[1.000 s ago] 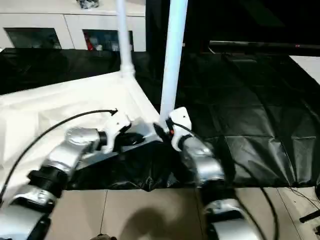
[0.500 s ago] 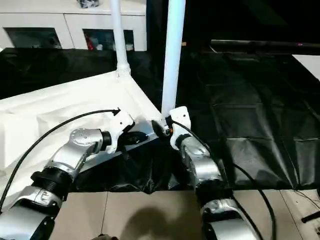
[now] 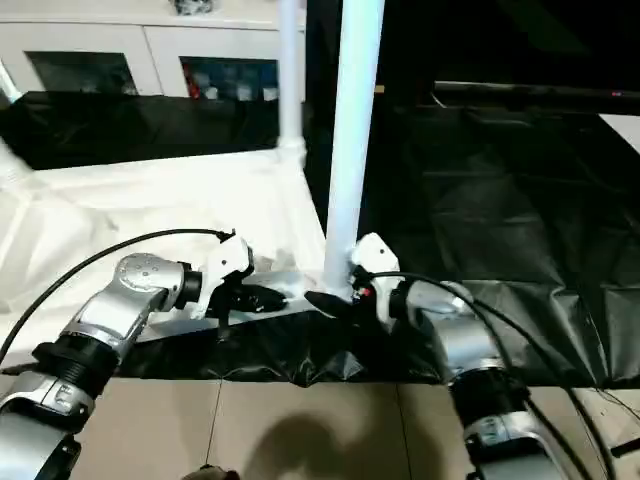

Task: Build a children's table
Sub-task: Rotate leg to tighten

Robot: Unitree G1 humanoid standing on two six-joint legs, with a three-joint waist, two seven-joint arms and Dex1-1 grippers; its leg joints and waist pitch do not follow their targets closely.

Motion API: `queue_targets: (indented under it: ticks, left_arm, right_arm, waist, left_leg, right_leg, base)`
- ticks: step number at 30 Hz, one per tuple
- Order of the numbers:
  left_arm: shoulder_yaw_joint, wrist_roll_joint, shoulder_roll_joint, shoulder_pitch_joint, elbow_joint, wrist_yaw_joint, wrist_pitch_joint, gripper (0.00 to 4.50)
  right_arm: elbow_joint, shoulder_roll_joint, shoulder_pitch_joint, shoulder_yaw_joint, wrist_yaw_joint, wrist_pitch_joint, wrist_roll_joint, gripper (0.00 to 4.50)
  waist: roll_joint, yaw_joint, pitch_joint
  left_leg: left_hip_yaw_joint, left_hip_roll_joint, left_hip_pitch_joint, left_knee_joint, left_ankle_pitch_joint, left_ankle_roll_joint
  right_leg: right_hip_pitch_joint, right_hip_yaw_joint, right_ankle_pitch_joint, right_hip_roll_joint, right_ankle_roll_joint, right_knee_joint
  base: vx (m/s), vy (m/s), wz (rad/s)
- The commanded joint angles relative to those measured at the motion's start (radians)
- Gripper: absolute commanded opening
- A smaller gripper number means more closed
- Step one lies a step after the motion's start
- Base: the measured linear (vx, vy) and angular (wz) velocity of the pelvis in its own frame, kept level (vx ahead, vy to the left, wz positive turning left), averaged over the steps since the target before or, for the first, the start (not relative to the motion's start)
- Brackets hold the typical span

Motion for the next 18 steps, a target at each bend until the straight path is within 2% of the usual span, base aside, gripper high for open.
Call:
queue_targets:
  ticks: [1, 3, 4, 9, 13, 14, 15, 16, 17, 18]
  left_arm:
    - [-0.037, -0.017, -0.015, -0.022, -0.034, -0.045, -0.015, 0.0]
    - [-0.042, -0.018, -0.011, -0.02, -0.038, -0.06, -0.009, 0.0]
    - [-0.044, -0.017, -0.009, -0.02, -0.04, -0.068, -0.006, 0.0]
    - [-0.039, -0.002, -0.017, -0.02, -0.033, -0.031, -0.009, 0.0]
    - [-0.02, 0.013, -0.048, -0.031, -0.005, 0.06, 0.005, 0.0]
    - [-0.006, 0.011, -0.072, -0.038, 0.004, 0.108, 0.019, 0.0]
    - [-0.003, 0.01, -0.076, -0.039, 0.005, 0.115, 0.022, 0.0]
    - [0.002, 0.007, -0.089, -0.042, 0.006, 0.132, 0.029, 0.0]
    - [0.007, 0.006, -0.105, -0.046, 0.009, 0.158, 0.037, 0.0]
    - [0.009, 0.009, -0.121, -0.051, 0.012, 0.184, 0.046, 0.0]
  right_arm:
    - [-0.035, 0.001, 0.005, 0.062, 0.08, 0.009, 0.012, 3.19]
    - [-0.037, -0.004, 0.004, 0.067, 0.09, 0.009, 0.011, 3.15]
    - [-0.038, -0.007, 0.004, 0.068, 0.097, 0.008, 0.008, 2.94]
    - [-0.031, 0.009, 0.009, 0.07, 0.08, 0.005, -0.001, 2.78]
    - [0.011, 0.054, 0.0, 0.039, -0.038, 0.005, -0.017, 2.74]
    - [0.053, 0.089, -0.017, 0.012, -0.151, 0.007, -0.034, 2.73]
    - [0.06, 0.095, -0.019, 0.008, -0.171, 0.007, -0.037, 2.73]
    - [0.086, 0.114, -0.03, -0.008, -0.233, 0.007, -0.044, 2.73]
    - [0.11, 0.137, -0.041, -0.029, -0.293, 0.009, -0.042, 2.73]
    - [0.133, 0.167, -0.052, -0.055, -0.363, 0.012, -0.034, 2.72]
  waist:
    - [0.005, -0.001, -0.072]
    - [0.006, 0.001, -0.074]
    - [0.005, 0.001, -0.075]
    - [0.004, 0.001, -0.075]
    - [0.002, -0.003, -0.072]
    - [0.0, -0.005, -0.069]
    - [0.0, -0.005, -0.069]
    - [0.0, -0.01, -0.068]
    - [-0.003, -0.012, -0.068]
    - [0.0, -0.015, -0.068]
  left_leg:
    - [-0.017, 0.031, 0.029, -0.068, -0.268, 0.019]
    - [-0.016, 0.032, 0.028, -0.067, -0.253, 0.024]
    - [-0.017, 0.031, 0.026, -0.066, -0.242, 0.027]
    - [-0.016, 0.031, 0.027, -0.065, -0.24, 0.032]
    - [-0.017, 0.031, 0.03, -0.069, -0.273, 0.013]
    - [-0.018, 0.031, 0.032, -0.072, -0.297, 0.0]
    - [-0.018, 0.031, 0.032, -0.072, -0.297, 0.0]
    - [-0.022, 0.029, 0.034, -0.075, -0.321, -0.021]
    - [-0.022, 0.028, 0.034, -0.076, -0.326, -0.024]
    - [-0.023, 0.03, 0.035, -0.077, -0.325, -0.029]
  right_leg:
    - [0.042, 0.04, -0.125, -0.053, -0.244, -0.07]
    - [0.042, 0.039, -0.099, -0.053, -0.251, -0.066]
    - [0.045, 0.038, -0.082, -0.053, -0.254, -0.063]
    - [0.043, 0.038, -0.082, -0.053, -0.259, -0.063]
    - [0.039, 0.04, -0.158, -0.056, -0.245, -0.072]
    - [0.037, 0.041, -0.216, -0.058, -0.232, -0.078]
    - [0.037, 0.041, -0.216, -0.058, -0.232, -0.078]
    - [0.037, 0.04, -0.286, -0.061, -0.214, -0.084]
    - [0.036, 0.04, -0.301, -0.06, -0.206, -0.086]
    - [0.034, 0.042, -0.304, -0.061, -0.201, -0.087]
  base:
    - [0.0, 0.0, 0.0]
    - [0.0, 0.0, 0.0]
    - [0.0, 0.0, 0.0]
    - [0.0, 0.0, 0.0]
    - [0.0, 0.0, 0.0]
    - [0.0, 0.0, 0.0]
    - [0.0, 0.0, 0.0]
    - [0.0, 0.0, 0.0]
    - [0.0, 0.0, 0.0]
    - [0.0, 0.0, 0.0]
